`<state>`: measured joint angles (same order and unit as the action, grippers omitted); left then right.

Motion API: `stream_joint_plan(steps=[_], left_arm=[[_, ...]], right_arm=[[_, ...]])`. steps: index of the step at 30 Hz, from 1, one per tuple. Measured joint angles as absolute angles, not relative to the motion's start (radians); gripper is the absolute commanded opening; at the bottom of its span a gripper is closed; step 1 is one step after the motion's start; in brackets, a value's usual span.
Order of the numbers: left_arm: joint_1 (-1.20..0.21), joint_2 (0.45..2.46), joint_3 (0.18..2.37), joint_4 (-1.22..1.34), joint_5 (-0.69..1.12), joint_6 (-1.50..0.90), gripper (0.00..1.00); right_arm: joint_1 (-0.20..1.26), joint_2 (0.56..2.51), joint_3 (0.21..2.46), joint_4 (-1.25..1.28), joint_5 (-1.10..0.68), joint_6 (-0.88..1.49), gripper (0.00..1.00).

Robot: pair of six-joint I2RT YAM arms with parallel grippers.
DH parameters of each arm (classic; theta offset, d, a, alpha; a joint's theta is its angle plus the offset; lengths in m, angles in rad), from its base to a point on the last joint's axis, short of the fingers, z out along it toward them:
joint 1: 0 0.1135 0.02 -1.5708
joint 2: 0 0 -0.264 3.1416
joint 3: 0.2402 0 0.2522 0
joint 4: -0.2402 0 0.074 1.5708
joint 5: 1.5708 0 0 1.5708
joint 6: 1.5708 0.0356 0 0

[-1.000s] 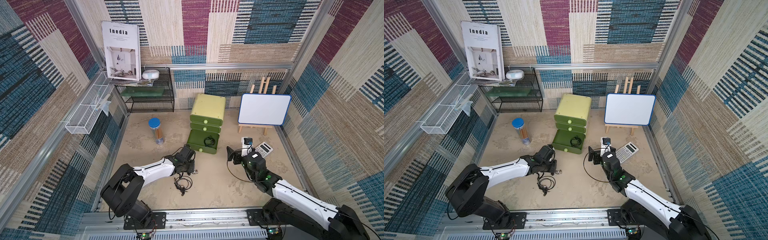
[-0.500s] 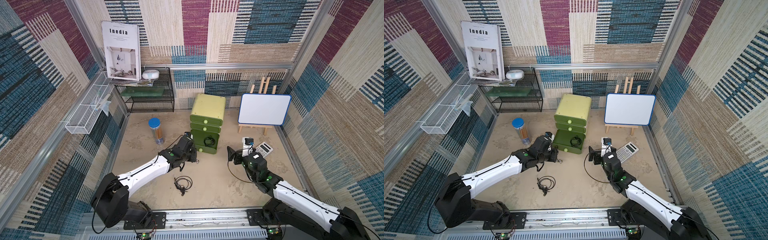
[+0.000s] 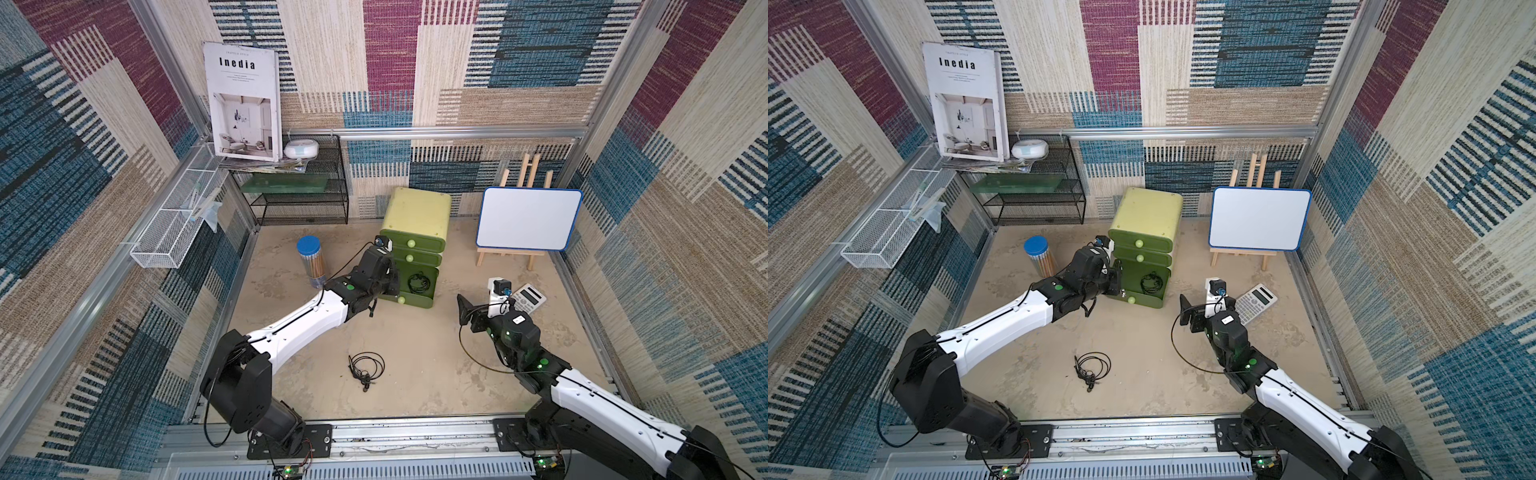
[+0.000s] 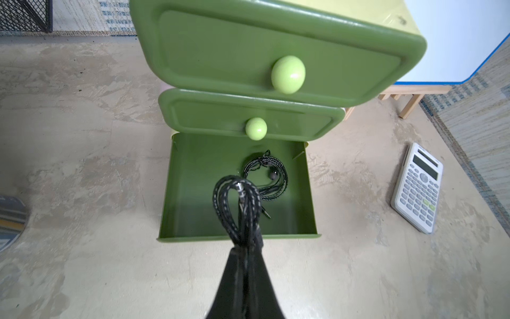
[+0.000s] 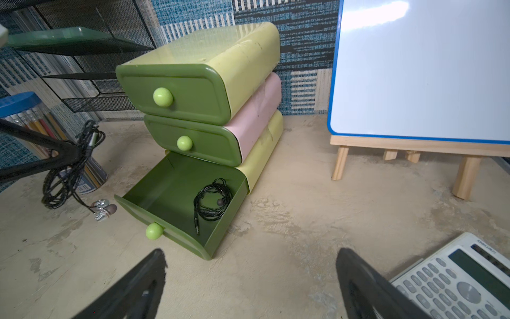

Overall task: Place the wired earphones into the drawer by color
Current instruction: Place the wired earphones in the drawer.

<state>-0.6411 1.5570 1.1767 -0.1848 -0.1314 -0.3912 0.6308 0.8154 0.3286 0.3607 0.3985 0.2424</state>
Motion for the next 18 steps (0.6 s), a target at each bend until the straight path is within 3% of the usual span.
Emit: stream_joint_plan(steps=[18], left_arm=[[-0.594, 1.781, 1.231, 0.030, -0.130, -0.419, 0.00]], right_arm=[[0.631, 0.788, 0.293, 0.416, 0.381, 0.156, 1.00]])
